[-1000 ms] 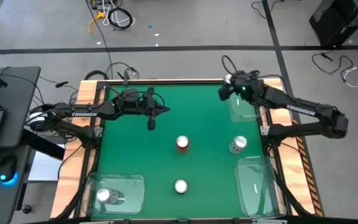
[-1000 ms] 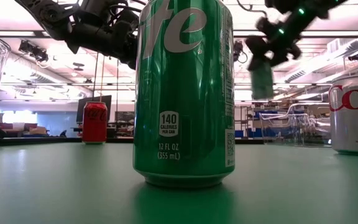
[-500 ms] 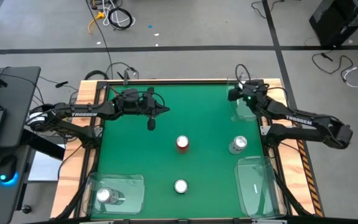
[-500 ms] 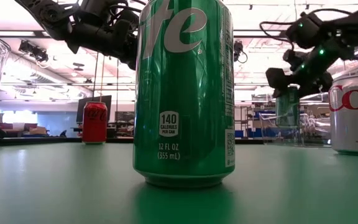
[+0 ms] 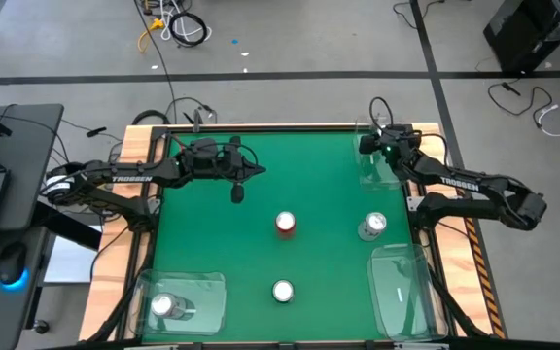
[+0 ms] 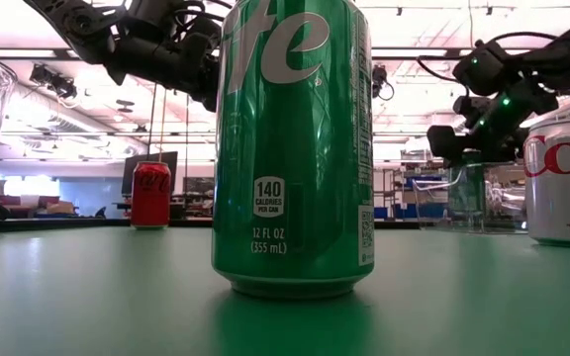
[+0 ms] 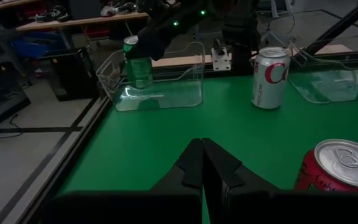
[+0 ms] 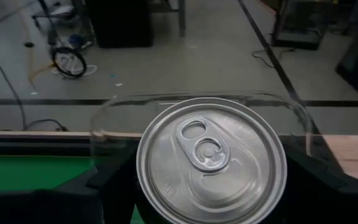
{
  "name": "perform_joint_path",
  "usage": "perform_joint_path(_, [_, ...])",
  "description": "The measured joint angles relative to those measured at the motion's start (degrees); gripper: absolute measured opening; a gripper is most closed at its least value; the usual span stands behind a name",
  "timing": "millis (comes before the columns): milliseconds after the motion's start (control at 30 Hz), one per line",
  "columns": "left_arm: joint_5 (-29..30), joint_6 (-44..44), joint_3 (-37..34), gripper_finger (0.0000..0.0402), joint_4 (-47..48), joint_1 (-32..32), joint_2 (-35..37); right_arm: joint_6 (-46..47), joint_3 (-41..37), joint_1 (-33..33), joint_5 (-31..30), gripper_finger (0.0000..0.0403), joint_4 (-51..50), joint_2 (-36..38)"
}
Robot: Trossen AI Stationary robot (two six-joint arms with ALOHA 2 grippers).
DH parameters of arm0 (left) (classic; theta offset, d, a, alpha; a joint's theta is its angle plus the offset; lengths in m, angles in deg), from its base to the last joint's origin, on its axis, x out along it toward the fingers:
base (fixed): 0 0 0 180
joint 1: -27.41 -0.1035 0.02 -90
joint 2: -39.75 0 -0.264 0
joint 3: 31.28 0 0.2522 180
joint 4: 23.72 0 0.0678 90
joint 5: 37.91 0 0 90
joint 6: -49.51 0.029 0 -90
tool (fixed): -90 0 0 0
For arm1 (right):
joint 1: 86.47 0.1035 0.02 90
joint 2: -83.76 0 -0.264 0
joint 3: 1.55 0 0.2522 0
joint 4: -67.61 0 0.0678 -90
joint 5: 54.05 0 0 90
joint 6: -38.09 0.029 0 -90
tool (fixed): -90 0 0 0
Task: Sort soda cans
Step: Put the top green soda can into the top right transparent bin
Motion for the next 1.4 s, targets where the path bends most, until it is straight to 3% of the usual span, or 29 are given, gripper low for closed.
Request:
perform_joint_path(233, [0.0,0.0,0.0,0.0001,0.2,0.0,0.0,2.9,0.0,0.0,0.2,0.0294,0.3,-1.6])
perform_joint_path(467, [0.1,0.0,0.0,0.0001,0.6,0.0,0.0,5.7,0.2,-0.2,0.5,0.0344,0.2,-4.4])
perform_joint_path(1100, [0.1,0.0,0.0,0.0001,1.5,0.0,0.0,5.0,0.1,-0.1,0.8,0.0323,-0.7,-4.9])
perform_joint_path(1200, [0.1,0.0,0.0,0.0001,1.6,0.0,0.0,3.7,0.1,0.1,3.6,0.0316,-1.3,-5.0])
perform_joint_path(1333, [0.1,0.0,0.0,0.0001,1.6,0.0,0.0,-2.6,0.1,0.2,13.0,0.0308,-1.6,-5.8])
perform_joint_path(1400, [0.1,0.0,0.0,0.0001,1.8,0.0,0.0,-5.7,0.1,0.3,13.3,0.0307,-1.7,-5.9])
